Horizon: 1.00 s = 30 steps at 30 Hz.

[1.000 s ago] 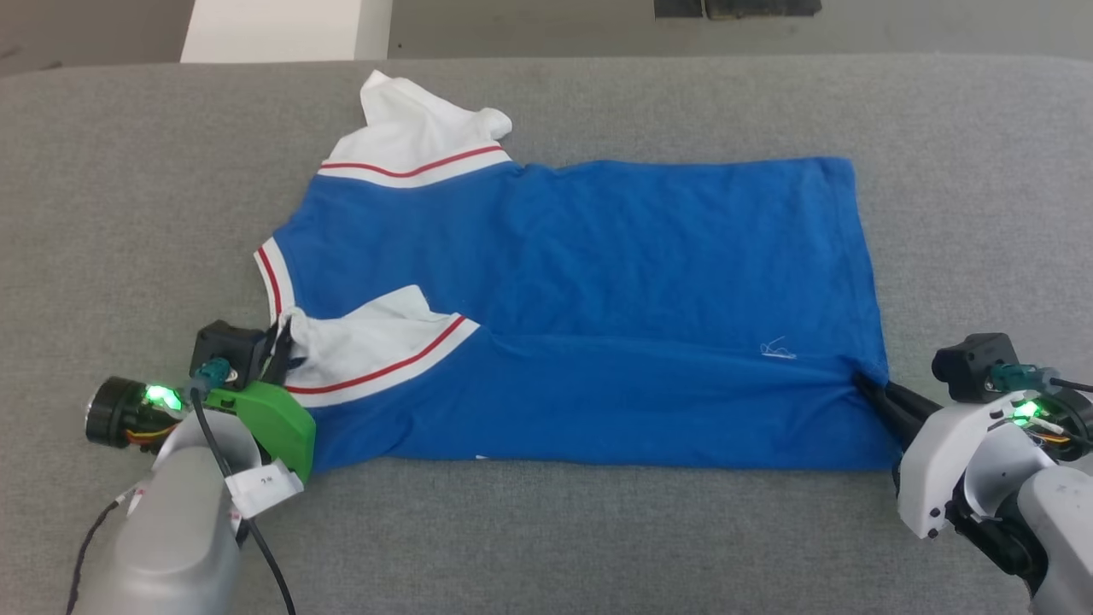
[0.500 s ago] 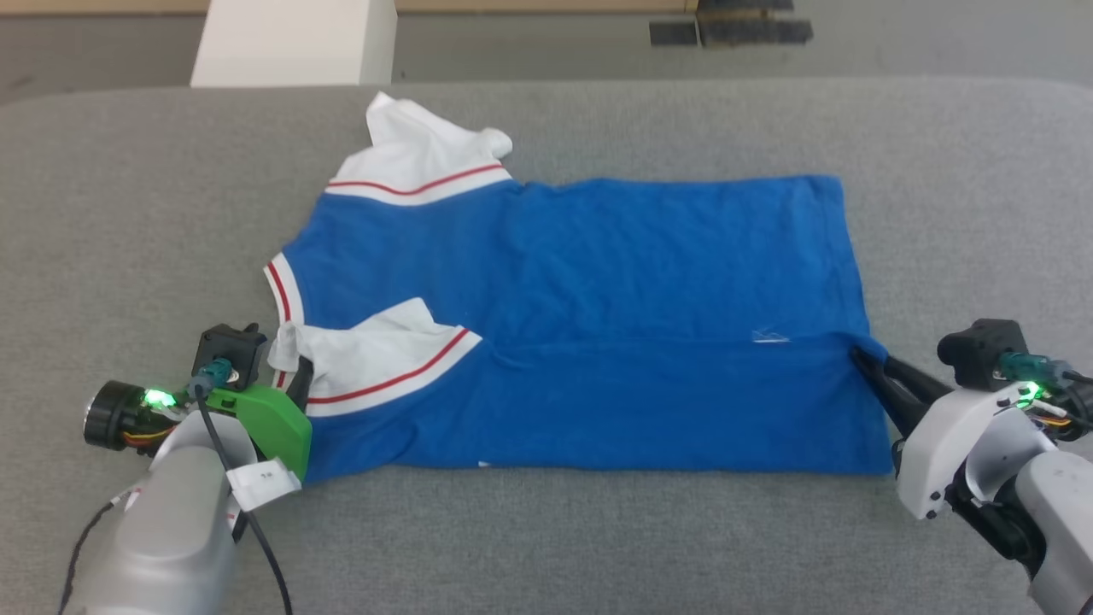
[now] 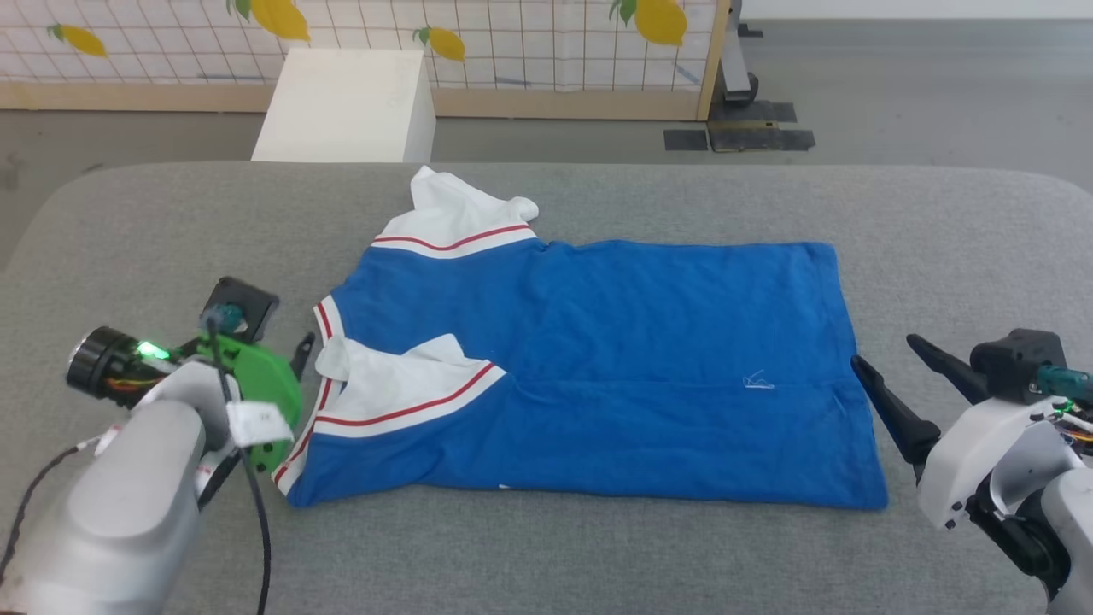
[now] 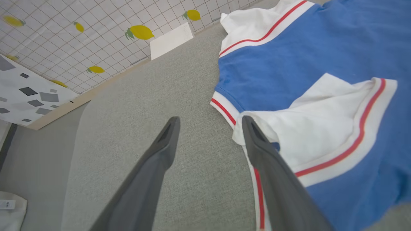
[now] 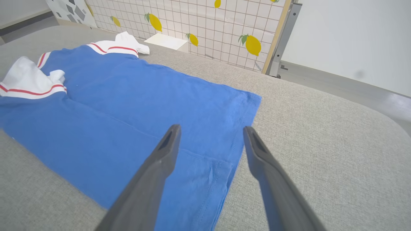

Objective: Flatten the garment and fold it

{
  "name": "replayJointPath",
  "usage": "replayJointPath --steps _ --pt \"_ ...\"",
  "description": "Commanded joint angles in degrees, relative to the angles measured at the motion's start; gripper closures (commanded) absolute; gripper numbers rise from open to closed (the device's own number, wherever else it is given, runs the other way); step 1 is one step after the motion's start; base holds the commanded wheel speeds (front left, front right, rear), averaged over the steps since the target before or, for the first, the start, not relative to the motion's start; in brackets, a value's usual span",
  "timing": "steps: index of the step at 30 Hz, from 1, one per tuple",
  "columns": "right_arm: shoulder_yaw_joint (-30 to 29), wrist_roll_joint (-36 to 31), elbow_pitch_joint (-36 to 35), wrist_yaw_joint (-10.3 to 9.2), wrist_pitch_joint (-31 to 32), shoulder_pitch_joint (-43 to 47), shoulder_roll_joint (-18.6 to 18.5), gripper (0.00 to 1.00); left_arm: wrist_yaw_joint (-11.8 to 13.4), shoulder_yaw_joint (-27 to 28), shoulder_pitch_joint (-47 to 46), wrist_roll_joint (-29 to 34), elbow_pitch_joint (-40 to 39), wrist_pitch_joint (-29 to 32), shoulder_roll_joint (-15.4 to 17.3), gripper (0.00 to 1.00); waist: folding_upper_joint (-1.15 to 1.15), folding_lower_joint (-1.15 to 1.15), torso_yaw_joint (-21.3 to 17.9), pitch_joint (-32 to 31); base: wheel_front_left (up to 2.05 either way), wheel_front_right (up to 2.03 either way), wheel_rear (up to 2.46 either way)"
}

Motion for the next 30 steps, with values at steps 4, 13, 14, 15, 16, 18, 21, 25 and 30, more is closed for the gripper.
replayJointPath --steps 4,13,14,15,16,18,21,25,30 --pt "-1.2 -1.1 -1.3 -0.10 0.9 1.6 0.6 0.00 -0.1 -7.7 -3.6 -12.3 -9.1 14.2 6.3 0.00 0.00 0.00 0.8 -0.5 0.00 0.00 0.00" --pt "-0.7 -1.7 -2.7 -0.10 2.9 0.9 1.4 0.00 -0.1 -13.9 -7.1 -32.2 -16.3 37.0 12.6 0.00 0.00 0.00 -0.8 0.4 0.00 0.00 0.00" --pt "-0.5 -1.7 -2.8 -0.10 3.1 0.7 1.4 0.00 -0.1 -14.7 -7.2 -33.4 -16.5 38.8 13.0 0.00 0.00 0.00 -1.1 0.6 0.00 0.00 0.00" --pt "-0.3 -1.6 -2.9 -0.10 3.2 0.5 1.4 0.00 -0.1 -15.6 -7.1 -34.5 -16.6 40.5 13.3 0.00 0.00 0.00 -1.4 0.8 0.00 0.00 0.00" --pt "-0.2 -1.5 -2.9 -0.10 3.2 0.2 1.4 0.00 -0.1 -16.0 -7.0 -35.4 -16.5 41.5 13.4 0.00 0.00 0.00 -1.7 1.1 0.00 0.00 0.00" --pt "0.0 -1.5 -2.8 -0.10 3.2 -0.1 1.4 0.00 -0.1 -16.8 -6.5 -37.3 -15.9 43.5 13.2 0.00 0.00 0.00 -2.2 1.6 0.00 0.00 0.00" --pt "0.2 -1.4 -2.8 -0.10 3.2 -0.6 1.2 0.00 -0.1 -17.9 -6.0 -38.1 -14.5 44.7 12.9 0.00 0.00 0.00 -2.9 2.8 0.00 0.00 0.00" --pt "0.9 -1.4 -2.8 -0.10 3.1 -1.8 1.1 0.00 -0.1 -19.6 -5.2 -38.0 -11.4 45.6 12.6 0.00 0.00 0.00 -3.8 4.4 0.00 0.00 0.00" --pt "1.6 -1.3 -2.6 -0.10 2.9 -3.3 1.0 0.00 -0.1 -21.6 -4.4 -38.1 -8.6 45.8 11.7 0.00 0.00 0.00 -4.4 5.7 0.00 0.00 0.00"
